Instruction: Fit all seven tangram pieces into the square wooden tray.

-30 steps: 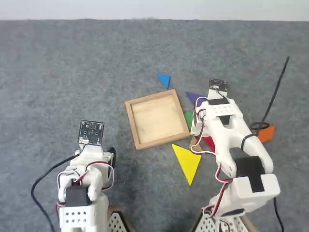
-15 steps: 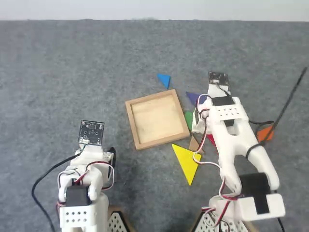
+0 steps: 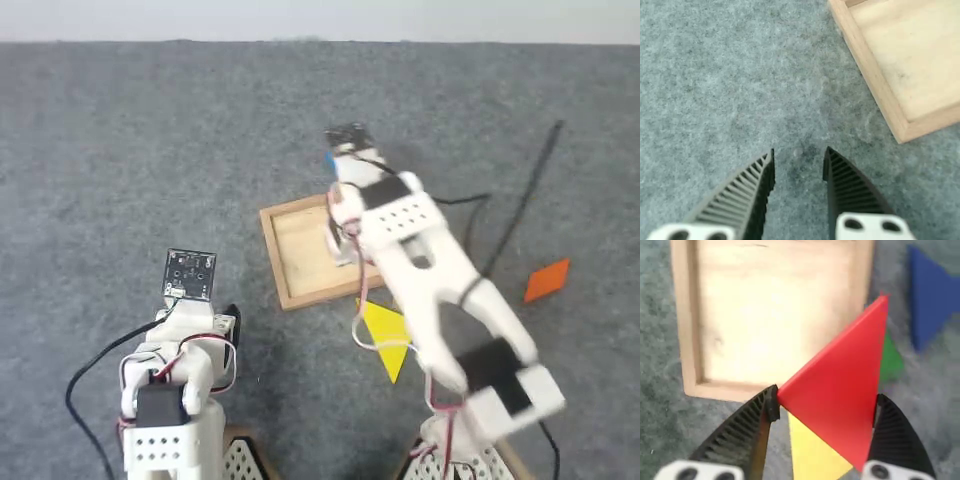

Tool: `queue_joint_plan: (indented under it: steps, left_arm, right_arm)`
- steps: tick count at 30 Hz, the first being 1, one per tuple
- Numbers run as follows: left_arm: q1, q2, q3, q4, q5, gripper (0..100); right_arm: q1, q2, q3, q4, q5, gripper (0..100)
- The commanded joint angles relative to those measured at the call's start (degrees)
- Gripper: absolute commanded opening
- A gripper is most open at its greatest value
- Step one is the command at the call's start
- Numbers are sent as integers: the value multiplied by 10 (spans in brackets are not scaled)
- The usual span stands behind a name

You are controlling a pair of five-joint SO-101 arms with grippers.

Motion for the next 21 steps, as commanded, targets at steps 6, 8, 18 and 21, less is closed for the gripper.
queue_joint_plan:
  steps: [6, 8, 18, 21]
  left_arm:
    - [2, -16, -5, 5, -4, 153]
    - [2, -16, -5, 5, -4, 153]
    - [2, -16, -5, 5, -4, 153]
    - [2, -16, -5, 5, -4, 153]
  right_arm:
    - [-61, 233, -280, 52, 78, 214]
    - [-63, 276, -337, 75, 114, 214]
    - [-57, 385, -554, 182, 532, 214]
    - [-56, 396, -575, 182, 631, 214]
